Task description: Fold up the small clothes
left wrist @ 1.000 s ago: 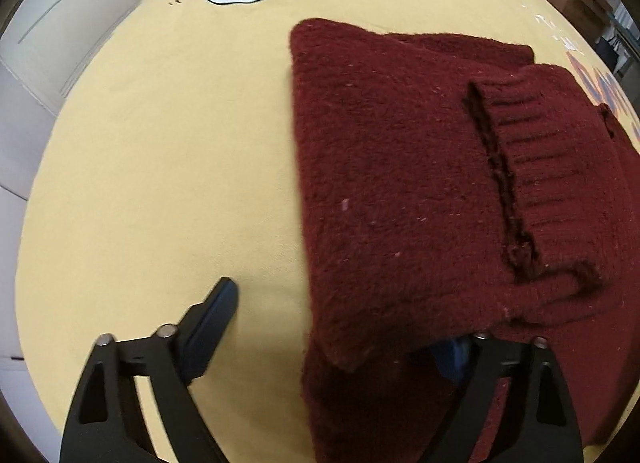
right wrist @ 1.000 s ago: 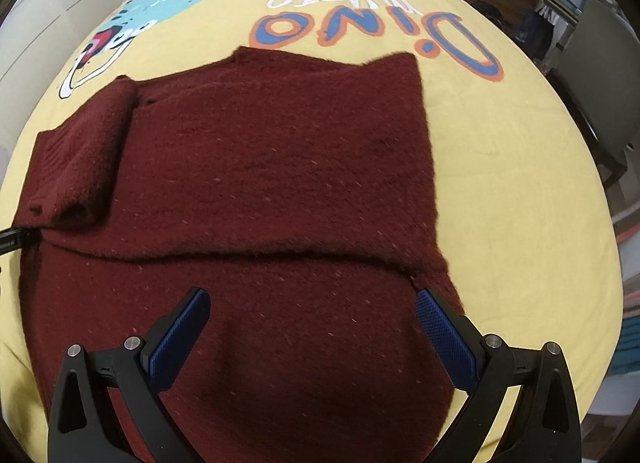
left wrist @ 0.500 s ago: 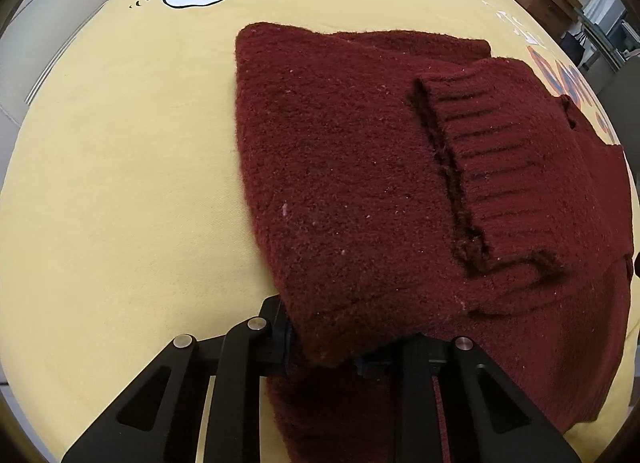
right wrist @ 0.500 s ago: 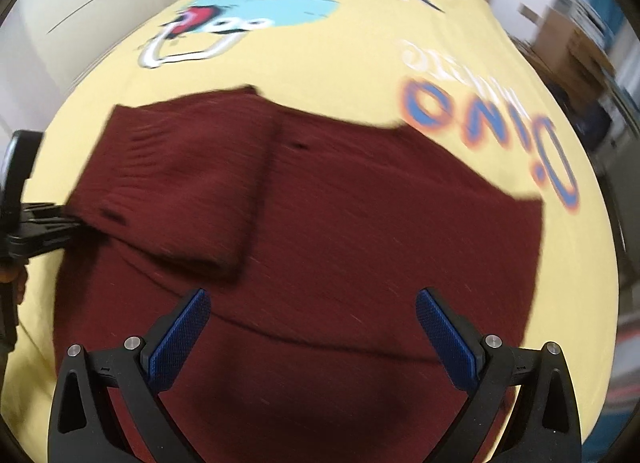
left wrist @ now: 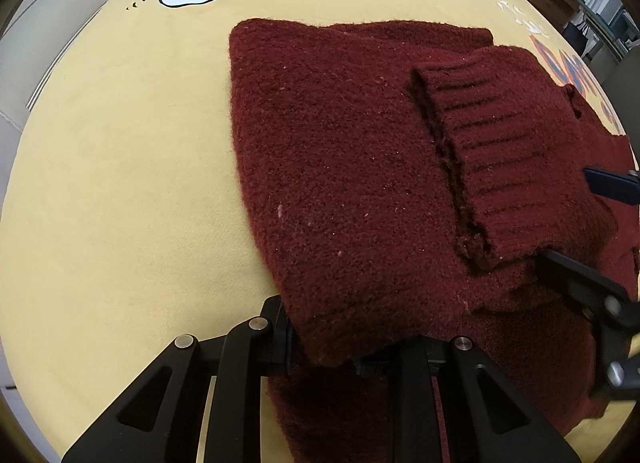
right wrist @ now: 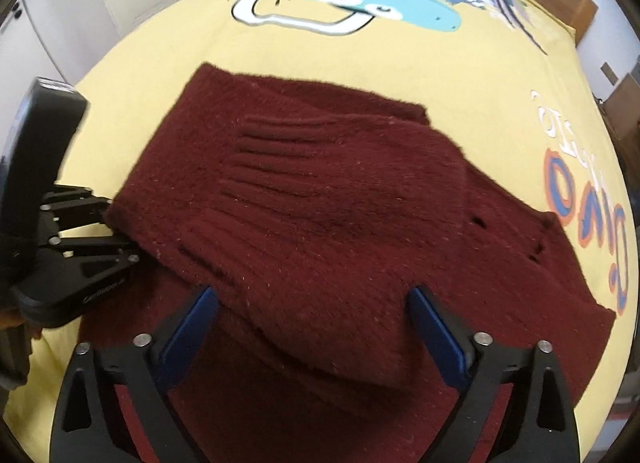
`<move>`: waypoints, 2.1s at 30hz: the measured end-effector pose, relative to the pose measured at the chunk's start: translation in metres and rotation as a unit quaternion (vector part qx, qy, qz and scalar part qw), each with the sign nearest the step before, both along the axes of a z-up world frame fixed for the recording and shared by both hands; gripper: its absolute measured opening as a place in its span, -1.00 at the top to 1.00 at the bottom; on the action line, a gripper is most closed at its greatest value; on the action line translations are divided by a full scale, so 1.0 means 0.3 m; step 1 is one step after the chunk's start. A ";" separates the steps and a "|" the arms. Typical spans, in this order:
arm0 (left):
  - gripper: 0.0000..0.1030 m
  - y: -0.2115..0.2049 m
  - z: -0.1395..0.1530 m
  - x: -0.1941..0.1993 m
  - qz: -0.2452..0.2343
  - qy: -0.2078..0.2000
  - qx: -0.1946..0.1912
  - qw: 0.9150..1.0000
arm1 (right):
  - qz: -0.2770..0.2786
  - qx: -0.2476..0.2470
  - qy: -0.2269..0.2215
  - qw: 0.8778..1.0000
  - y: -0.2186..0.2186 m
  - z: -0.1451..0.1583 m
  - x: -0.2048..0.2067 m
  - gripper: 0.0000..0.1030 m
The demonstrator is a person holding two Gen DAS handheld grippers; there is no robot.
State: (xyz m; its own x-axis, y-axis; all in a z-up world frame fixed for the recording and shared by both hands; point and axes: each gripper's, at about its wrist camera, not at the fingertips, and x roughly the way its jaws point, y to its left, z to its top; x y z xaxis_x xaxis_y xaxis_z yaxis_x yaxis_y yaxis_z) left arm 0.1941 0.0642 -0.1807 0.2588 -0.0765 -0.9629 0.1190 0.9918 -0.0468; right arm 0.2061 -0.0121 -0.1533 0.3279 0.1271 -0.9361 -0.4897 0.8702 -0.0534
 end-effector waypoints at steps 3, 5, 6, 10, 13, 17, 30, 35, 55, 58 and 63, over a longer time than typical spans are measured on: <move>0.65 -0.005 -0.005 0.004 -0.003 0.001 0.004 1.000 | 0.001 0.001 0.011 1.000 0.010 -0.027 0.019 -0.58; 0.65 -0.012 -0.009 0.007 -0.003 0.001 0.003 1.000 | 0.009 -0.007 0.012 1.000 0.022 -0.042 0.022 -0.57; 0.65 -0.013 -0.009 0.006 -0.003 0.001 0.004 1.000 | 0.015 -0.015 0.011 1.000 0.031 -0.050 0.020 -0.56; 0.65 -0.016 -0.009 0.003 -0.003 0.002 0.005 1.000 | 0.021 -0.024 0.017 0.999 0.044 -0.070 0.025 -0.07; 0.65 -0.016 -0.009 0.005 -0.004 0.003 0.003 1.000 | 0.010 -0.019 0.009 1.000 0.030 -0.045 0.040 0.55; 0.65 0.025 0.012 -0.006 -0.004 0.003 -0.001 1.000 | -0.014 0.028 0.017 0.999 -0.053 0.004 0.044 0.67; 0.68 0.002 0.065 -0.040 -0.029 -0.008 0.025 0.999 | -0.175 0.147 0.011 0.973 -0.490 0.161 0.001 0.68; 0.68 0.001 0.069 -0.045 -0.033 -0.005 0.028 0.999 | -0.217 0.165 0.028 0.962 -0.612 0.119 -0.044 0.68; 0.66 0.005 0.091 -0.045 -0.039 -0.002 0.047 0.998 | -0.317 0.109 0.042 0.941 -0.859 -0.002 -0.123 -0.15; 0.54 -0.032 0.109 -0.050 -0.031 0.009 0.056 0.998 | -0.313 0.076 0.034 0.946 -0.868 0.020 -0.139 -0.42; -0.46 -0.036 0.212 -0.076 -0.027 -0.017 0.060 0.998 | -0.294 0.043 0.011 0.955 -0.867 0.074 -0.164 -0.59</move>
